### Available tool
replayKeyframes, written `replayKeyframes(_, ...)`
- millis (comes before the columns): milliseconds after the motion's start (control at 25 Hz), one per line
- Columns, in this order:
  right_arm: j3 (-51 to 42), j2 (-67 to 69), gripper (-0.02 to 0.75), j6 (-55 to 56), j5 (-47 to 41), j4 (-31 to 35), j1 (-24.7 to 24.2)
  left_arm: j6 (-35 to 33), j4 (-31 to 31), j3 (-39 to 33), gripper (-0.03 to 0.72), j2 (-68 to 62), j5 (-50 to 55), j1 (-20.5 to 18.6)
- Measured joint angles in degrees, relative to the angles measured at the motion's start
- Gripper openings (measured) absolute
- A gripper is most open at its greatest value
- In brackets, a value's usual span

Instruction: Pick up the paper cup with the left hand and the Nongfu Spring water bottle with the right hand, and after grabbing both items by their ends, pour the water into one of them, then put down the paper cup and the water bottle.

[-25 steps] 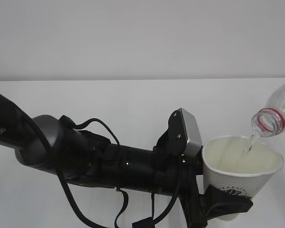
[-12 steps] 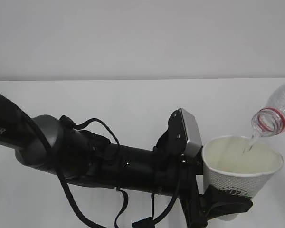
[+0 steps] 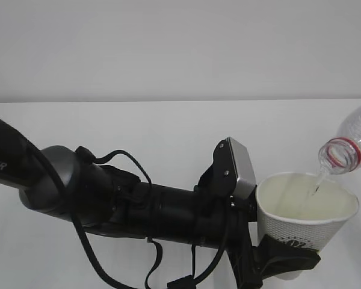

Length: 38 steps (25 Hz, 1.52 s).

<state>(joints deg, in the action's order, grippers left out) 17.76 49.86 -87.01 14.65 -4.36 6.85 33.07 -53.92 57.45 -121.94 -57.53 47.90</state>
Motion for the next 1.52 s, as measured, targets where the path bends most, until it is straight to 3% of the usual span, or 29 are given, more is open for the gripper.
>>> replayKeyframes(1520,0.00,0.00,0.414,-0.71,0.10,0.00,0.00,0.00,-0.20,0.00,0.511,0.00,0.04,0.00)
